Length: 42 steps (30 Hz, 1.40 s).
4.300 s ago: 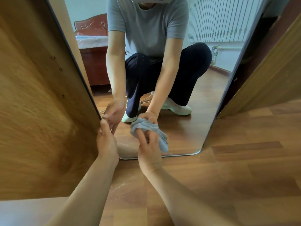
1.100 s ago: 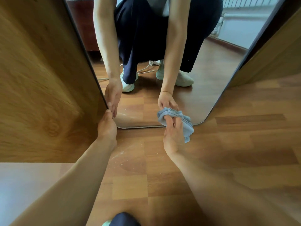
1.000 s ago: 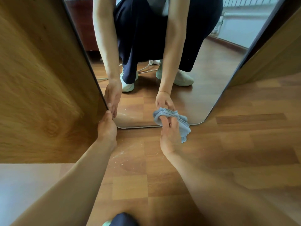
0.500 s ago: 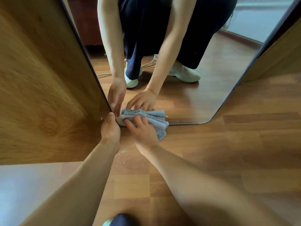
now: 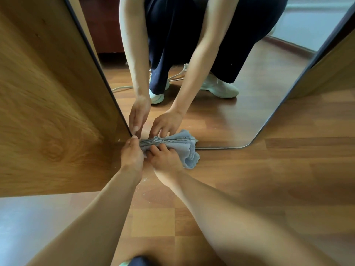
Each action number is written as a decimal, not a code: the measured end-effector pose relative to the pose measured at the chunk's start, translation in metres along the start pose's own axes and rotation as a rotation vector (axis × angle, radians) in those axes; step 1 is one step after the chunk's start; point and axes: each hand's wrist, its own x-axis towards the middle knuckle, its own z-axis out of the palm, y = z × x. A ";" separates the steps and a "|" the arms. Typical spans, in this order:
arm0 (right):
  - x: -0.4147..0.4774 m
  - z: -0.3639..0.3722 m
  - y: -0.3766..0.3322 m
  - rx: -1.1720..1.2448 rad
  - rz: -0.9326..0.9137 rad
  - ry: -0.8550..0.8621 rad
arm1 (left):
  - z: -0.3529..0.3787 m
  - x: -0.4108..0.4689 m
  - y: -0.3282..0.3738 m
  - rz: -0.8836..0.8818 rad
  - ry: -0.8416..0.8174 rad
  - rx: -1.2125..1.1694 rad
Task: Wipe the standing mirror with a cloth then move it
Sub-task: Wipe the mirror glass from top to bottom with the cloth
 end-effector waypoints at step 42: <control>-0.122 -0.006 0.146 0.003 0.596 0.273 | 0.004 0.022 -0.012 -0.113 0.047 -0.100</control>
